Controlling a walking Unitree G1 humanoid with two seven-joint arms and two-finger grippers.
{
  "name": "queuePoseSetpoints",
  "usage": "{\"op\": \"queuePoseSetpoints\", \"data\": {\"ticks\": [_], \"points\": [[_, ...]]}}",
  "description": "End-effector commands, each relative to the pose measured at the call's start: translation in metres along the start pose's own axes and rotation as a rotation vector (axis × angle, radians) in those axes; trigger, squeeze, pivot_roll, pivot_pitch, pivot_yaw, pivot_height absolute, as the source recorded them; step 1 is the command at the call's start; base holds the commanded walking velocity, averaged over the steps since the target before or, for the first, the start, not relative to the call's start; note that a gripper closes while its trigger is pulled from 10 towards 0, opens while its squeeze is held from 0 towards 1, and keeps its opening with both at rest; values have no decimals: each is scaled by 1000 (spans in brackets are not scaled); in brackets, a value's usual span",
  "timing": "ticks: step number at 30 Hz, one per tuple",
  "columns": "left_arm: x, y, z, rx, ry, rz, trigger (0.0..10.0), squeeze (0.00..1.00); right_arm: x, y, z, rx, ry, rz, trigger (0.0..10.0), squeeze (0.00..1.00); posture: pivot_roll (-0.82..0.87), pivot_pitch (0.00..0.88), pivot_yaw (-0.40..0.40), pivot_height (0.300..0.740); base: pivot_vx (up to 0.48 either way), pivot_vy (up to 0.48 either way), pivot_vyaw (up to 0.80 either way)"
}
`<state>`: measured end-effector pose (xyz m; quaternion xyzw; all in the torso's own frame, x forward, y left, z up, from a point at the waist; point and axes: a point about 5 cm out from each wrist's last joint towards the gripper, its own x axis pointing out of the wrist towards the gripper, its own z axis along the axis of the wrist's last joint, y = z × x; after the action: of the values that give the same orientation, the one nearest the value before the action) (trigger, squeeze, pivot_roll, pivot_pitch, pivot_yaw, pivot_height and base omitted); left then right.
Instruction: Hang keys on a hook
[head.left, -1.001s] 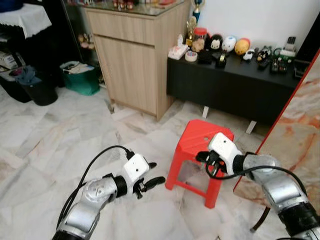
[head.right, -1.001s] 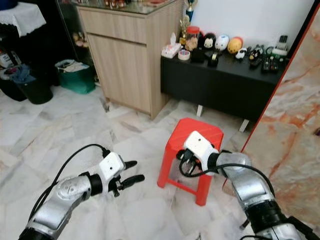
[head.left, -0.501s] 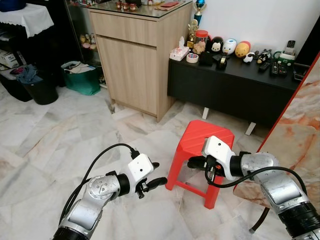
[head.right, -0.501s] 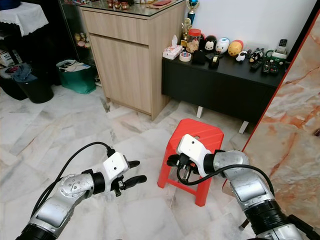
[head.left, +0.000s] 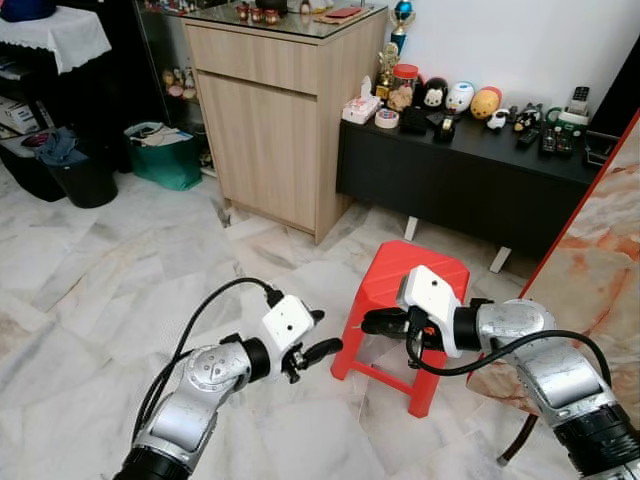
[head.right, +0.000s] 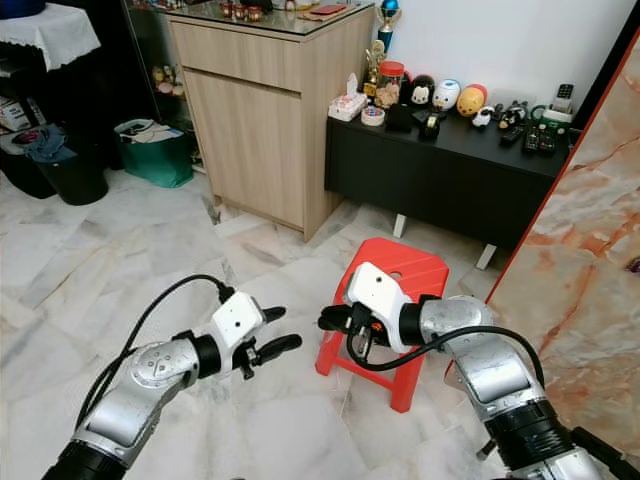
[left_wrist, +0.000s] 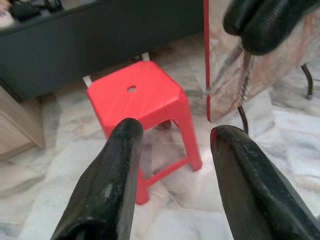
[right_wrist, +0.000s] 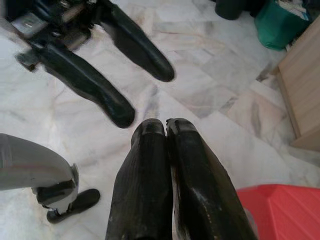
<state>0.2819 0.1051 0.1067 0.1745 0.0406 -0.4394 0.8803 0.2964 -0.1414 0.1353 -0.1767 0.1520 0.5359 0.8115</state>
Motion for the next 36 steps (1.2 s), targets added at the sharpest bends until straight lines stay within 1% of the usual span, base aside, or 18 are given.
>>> {"op": "queuePoseSetpoints", "data": {"ticks": [1,3,5,13,21,24,28,36], "points": [[0,8,4,39,-12,40,10000,0,-4,0,9,-8,-43,-2,10000,0,14,0,-63,709,0,0,0],[1,14,7,69,-26,92,10000,0,-5,0,11,-9,-48,0,10000,0,13,0,-63,709,0,0,0],[1,16,8,78,-32,104,10000,0,-4,0,10,-8,-45,-1,10000,0,13,0,-63,709,0,0,0],[3,15,8,87,-40,92,10000,0,-2,1,10,-1,-47,-1,10000,0,16,0,-63,709,0,0,0],[3,15,7,90,-44,93,10000,0,3,5,14,6,-72,7,10000,0,18,0,-61,709,0,0,0],[3,11,7,68,-56,53,10000,0,6,5,16,9,-89,-3,10000,0,21,0,-61,709,0,0,0],[3,10,9,64,-66,43,10000,0,6,6,17,7,-95,-4,10000,0,21,0,-61,709,0,0,0],[3,8,8,50,-57,-2,10000,0,10,3,17,3,-91,-32,10000,0,24,0,-57,709,0,0,0]]}}
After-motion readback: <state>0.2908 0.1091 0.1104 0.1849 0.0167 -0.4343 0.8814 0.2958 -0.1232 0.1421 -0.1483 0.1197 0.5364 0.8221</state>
